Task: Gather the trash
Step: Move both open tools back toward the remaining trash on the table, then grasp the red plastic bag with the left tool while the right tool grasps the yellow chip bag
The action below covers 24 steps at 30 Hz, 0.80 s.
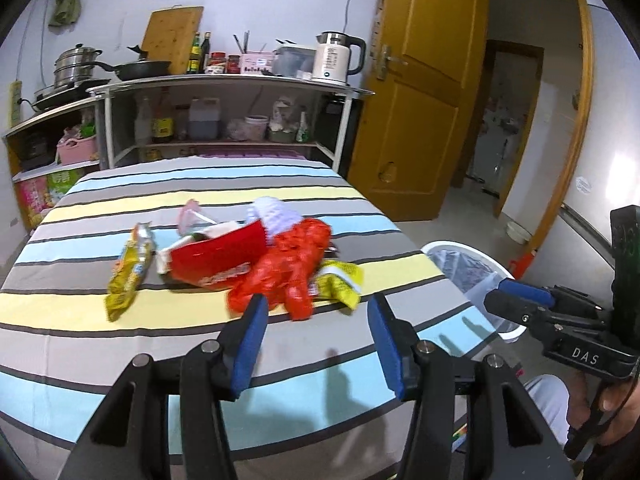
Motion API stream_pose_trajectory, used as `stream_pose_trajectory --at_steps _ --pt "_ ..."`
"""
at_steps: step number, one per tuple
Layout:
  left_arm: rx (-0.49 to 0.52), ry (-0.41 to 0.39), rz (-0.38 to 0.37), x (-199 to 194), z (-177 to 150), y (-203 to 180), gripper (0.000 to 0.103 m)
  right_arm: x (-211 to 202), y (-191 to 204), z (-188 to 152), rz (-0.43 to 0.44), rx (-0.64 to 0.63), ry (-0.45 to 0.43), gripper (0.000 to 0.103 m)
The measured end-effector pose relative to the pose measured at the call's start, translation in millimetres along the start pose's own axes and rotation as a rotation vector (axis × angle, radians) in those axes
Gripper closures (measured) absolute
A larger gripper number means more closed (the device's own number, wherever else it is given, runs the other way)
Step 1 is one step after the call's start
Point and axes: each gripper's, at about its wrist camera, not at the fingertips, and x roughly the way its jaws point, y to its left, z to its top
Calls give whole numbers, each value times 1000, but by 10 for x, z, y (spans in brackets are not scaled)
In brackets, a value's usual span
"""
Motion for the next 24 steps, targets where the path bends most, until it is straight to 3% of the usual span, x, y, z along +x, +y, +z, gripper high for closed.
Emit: stream_pose_trajectory --at_steps 18,24 --pt "-39 19 54 63 -11 390 49 730 466 162 86 -118 117 60" --pt "-63 19 57 85 -3 511 49 973 497 271 96 -68 160 59"
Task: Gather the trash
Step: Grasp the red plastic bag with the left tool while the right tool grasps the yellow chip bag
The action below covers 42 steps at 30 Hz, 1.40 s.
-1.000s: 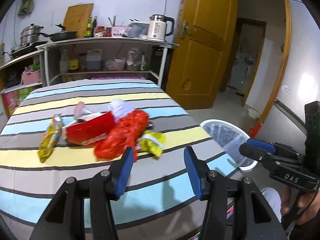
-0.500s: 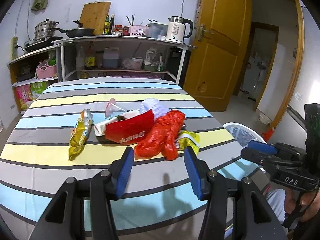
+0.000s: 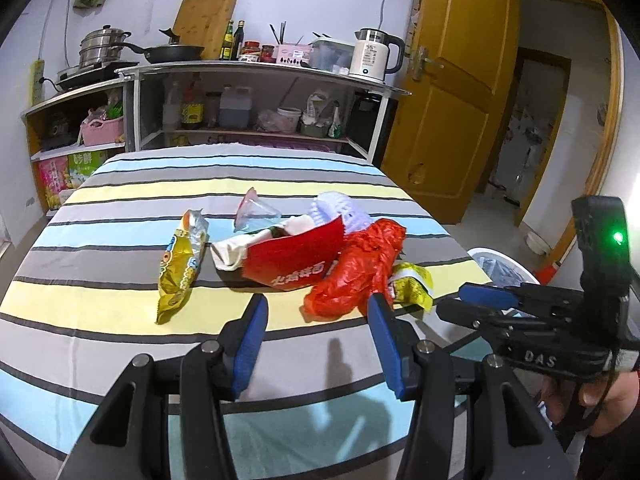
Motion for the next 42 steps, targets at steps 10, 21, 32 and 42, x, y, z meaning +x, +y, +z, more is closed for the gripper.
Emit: stream_pose_trajectory --at_steps 10,21,32,42 --pt "-25 -3 -8 21 15 152 49 251 24 192 -7 109 35 46" --pt "-37 -2 -30 58 53 205 49 358 2 212 -11 160 43 66" --pt "48 51 -76 287 146 -74 48 98 -122 67 8 153 -2 69" --pt "128 167 -78 717 267 -318 43 -48 -314 -33 12 182 -17 69"
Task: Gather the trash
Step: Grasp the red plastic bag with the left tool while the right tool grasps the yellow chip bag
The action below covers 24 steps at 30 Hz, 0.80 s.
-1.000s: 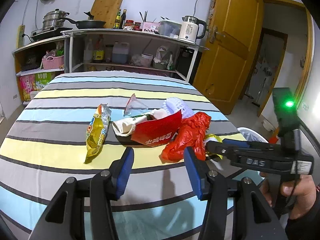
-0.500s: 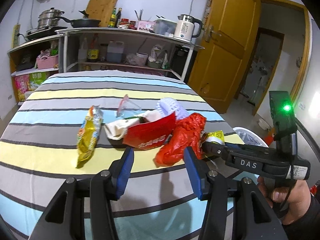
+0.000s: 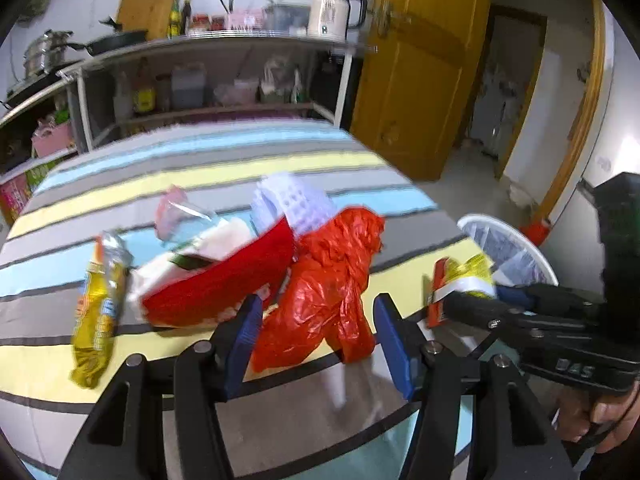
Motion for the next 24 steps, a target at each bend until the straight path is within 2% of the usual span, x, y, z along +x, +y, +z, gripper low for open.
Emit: stream_pose_trajectory --at_steps 8,11,14,24 --pt "-3 86 57 170 -25 -67 44 -26 -107 -15 5 18 -6 69" --pt "9 73 77 130 -51 -117 52 -64 -144 -24 5 22 -13 69" --pt "2 61 81 90 -82 -137 56 -131 -158 -35 7 23 -25 69" --pt "-41 -8 10 -253 -285 -207 60 -420 -178 -118 -6 17 -68 69"
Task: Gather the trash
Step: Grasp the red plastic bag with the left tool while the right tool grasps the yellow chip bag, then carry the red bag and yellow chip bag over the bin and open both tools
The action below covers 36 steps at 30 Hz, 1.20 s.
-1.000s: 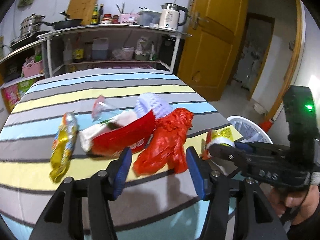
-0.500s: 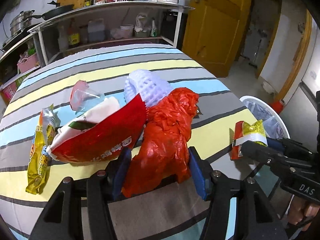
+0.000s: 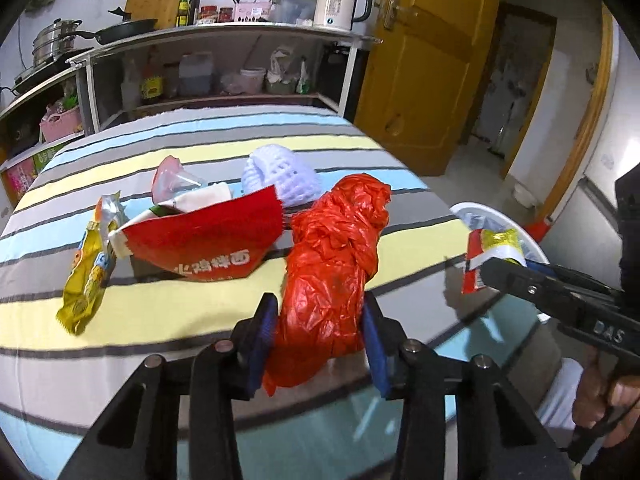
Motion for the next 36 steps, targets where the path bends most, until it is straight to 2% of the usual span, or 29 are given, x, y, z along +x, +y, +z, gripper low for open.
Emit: stream_pose_trajectory --at_steps 7,18,36 --pt "11 -59 -42 -283 15 -176 60 -243 -2 -58 -18 -5 -31 69" --pt "34 -90 -87 -406 32 -395 60 -546 -62 -125 -46 1 -77 69" --pt "95 -101 -159 -352 129 -876 59 -875 -420 -218 -120 53 -130 69"
